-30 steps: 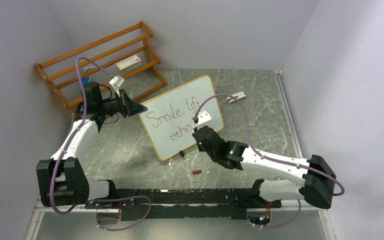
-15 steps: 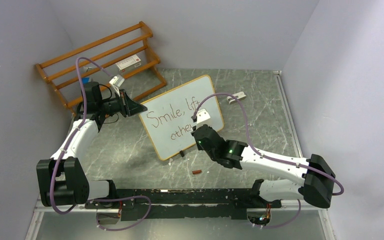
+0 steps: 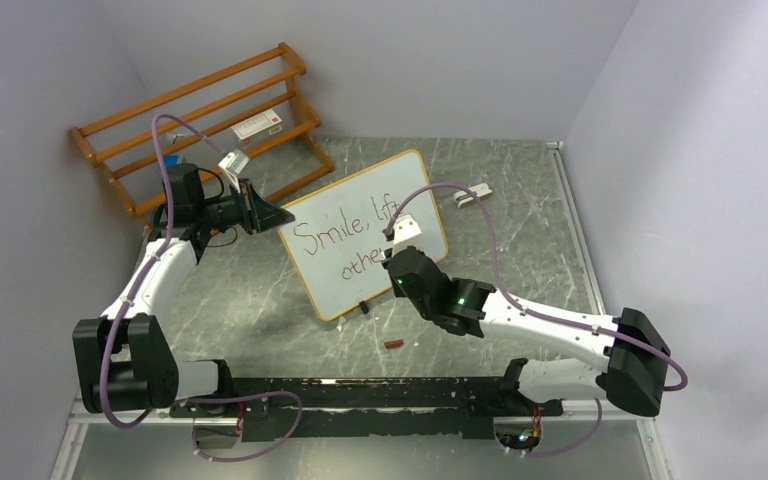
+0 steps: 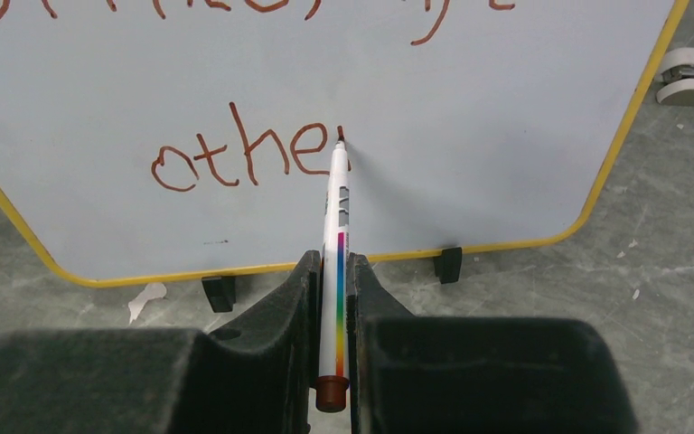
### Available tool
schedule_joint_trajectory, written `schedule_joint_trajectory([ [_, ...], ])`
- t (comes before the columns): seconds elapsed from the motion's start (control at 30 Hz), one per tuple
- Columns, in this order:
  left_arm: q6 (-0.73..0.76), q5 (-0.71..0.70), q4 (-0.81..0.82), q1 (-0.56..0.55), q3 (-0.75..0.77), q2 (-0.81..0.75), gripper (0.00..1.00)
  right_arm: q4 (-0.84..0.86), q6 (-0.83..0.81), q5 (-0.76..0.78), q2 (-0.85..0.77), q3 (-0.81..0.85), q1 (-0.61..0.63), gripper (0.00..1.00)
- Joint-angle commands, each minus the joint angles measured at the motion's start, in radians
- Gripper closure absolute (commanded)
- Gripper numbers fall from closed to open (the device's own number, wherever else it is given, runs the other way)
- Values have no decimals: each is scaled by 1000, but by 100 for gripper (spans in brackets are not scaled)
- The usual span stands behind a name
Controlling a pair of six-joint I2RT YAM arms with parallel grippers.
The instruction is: Write a sentence on the whiteboard
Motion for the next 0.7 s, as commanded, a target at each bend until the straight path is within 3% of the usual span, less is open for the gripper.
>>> schedule_joint_trajectory([
  [0.0, 101, -185, -81, -6, -29, 44, 95, 51, 0, 37, -2, 14, -24, 100],
  [0.67, 103, -192, -87, -6, -24, 48, 95, -14, 35, 19, -62, -8, -36, 100],
])
